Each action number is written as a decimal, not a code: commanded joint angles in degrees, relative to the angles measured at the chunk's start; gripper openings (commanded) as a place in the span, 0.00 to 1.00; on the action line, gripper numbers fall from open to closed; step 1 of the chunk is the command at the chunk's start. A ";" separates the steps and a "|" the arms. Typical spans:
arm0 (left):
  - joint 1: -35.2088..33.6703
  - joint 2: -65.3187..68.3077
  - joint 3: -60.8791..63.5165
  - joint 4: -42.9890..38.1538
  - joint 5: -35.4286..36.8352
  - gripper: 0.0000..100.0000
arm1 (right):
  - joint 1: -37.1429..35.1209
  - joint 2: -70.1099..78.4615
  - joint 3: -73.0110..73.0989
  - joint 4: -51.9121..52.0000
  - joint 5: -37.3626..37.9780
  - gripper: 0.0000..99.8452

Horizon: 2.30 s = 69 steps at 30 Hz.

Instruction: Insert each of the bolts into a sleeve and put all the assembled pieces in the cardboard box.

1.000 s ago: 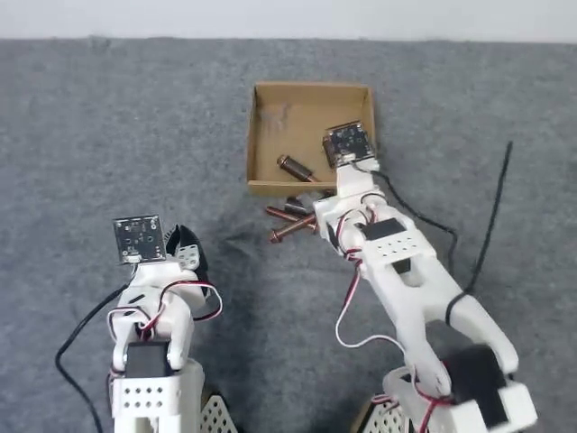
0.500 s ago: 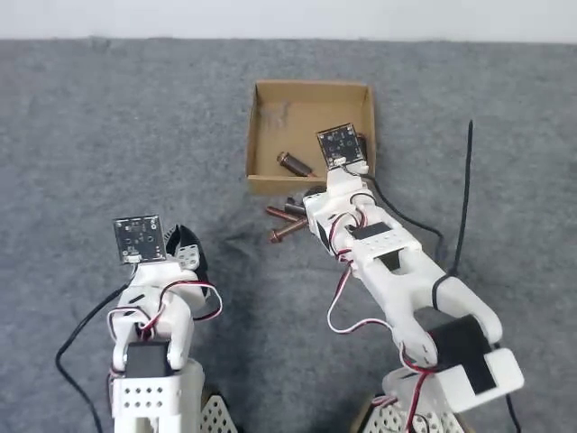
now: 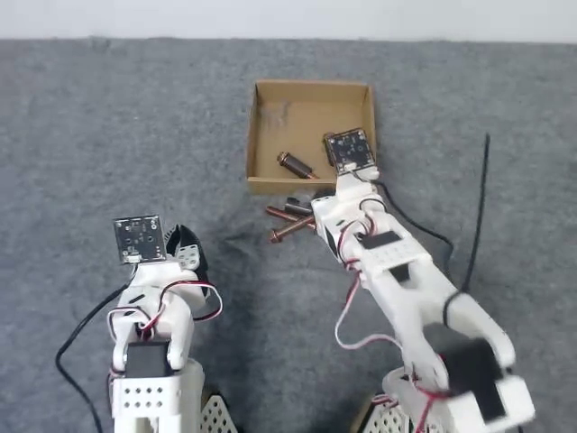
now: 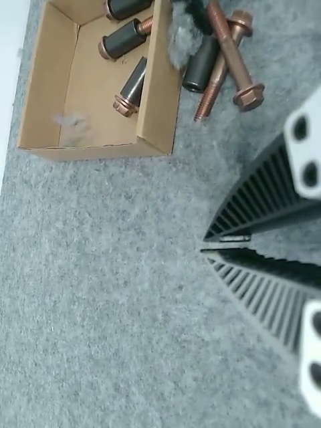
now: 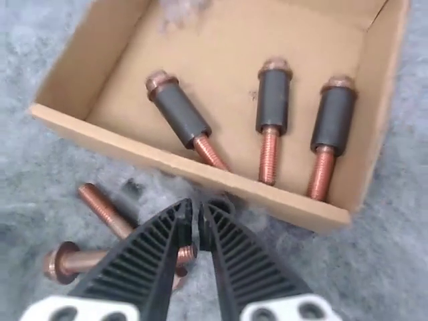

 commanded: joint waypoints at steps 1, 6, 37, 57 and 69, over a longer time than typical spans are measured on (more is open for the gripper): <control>0.35 -0.79 -0.84 -0.97 -0.53 0.01 | 0.84 -8.75 2.02 -0.22 -0.09 0.01; 0.35 -0.79 -0.84 -0.97 -0.53 0.01 | 0.84 -10.42 4.92 -0.22 -0.44 0.07; 0.35 -0.79 -0.84 0.00 -0.44 0.01 | 2.59 18.68 -1.49 -24.48 -0.44 0.03; 0.35 -0.79 -0.84 0.00 -0.44 0.01 | 2.86 5.76 5.98 -22.81 -0.35 0.03; 0.35 -0.79 -0.84 0.00 -0.44 0.01 | 2.95 -15.25 1.05 18.42 -0.44 0.03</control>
